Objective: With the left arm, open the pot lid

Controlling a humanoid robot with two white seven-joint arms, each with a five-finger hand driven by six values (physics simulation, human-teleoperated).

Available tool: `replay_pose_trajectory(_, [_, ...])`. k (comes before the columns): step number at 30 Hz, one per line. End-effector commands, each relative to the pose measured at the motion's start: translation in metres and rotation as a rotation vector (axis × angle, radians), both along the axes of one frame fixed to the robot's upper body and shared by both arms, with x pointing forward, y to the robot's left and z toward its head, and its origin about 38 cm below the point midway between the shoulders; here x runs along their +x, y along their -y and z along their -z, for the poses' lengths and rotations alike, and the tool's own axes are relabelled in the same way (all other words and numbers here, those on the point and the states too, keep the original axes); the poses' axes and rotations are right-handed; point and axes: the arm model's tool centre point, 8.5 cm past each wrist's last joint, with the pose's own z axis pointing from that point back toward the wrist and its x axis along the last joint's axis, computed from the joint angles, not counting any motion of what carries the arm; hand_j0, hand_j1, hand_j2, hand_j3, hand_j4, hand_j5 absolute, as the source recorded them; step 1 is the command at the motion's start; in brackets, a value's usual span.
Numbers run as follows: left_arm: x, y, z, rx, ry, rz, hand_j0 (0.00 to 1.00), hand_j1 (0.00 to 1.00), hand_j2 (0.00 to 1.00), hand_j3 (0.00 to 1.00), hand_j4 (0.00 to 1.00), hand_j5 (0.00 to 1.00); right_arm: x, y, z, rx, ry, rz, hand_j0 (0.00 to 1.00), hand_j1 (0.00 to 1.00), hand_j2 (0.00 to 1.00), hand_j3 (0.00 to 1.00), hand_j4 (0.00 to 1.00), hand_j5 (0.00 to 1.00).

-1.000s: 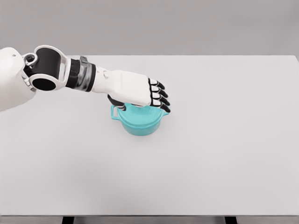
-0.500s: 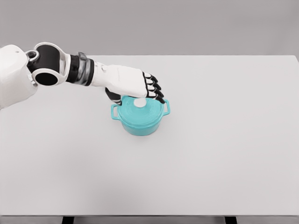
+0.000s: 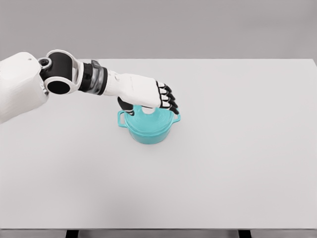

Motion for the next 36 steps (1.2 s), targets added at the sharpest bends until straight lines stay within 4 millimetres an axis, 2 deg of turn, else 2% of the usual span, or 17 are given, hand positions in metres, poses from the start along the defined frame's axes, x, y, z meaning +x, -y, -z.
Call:
replay_pose_trajectory(1, [0.003, -0.0027, 0.0008, 0.004, 0.0, -0.014, 1.0, 1.0, 1.0, 1.0, 1.0, 1.0, -0.0003, -0.0001, 0.0, 0.0, -0.001, 0.001, 1.0, 1.0, 1.0, 1.0, 1.0, 1.0])
replay_pose_trajectory(3, [0.0033, -0.0018, 0.0013, 0.008, 0.007, -0.012, 1.0, 1.0, 1.0, 1.0, 1.0, 1.0, 0.0002, 0.0, 0.0, 0.0, 0.001, 0.0, 1.0, 1.0, 1.0, 1.0, 1.0, 1.0])
replay_pose_trajectory(7, [0.0041, -0.0024, 0.0017, 0.023, 0.021, -0.012, 0.87, 0.87, 0.87, 0.87, 0.87, 0.87, -0.0003, -0.0001, 0.0, 0.0, -0.001, 0.001, 1.0, 1.0, 1.0, 1.0, 1.0, 1.0])
replay_pose_trajectory(9, [0.0041, -0.0033, 0.0026, 0.026, 0.022, -0.013, 0.84, 0.84, 0.84, 0.84, 0.84, 0.84, 0.0002, 0.0, 0.0, 0.0, 0.001, 0.0, 1.0, 1.0, 1.0, 1.0, 1.0, 1.0])
replay_pose_trajectory(36, [0.0079, -0.0081, 0.0085, 0.056, 0.039, -0.027, 0.83, 0.83, 0.83, 0.83, 0.83, 0.83, 0.0002, 0.0, 0.0, 0.0, 0.001, 0.0, 1.0, 1.0, 1.0, 1.0, 1.0, 1.0])
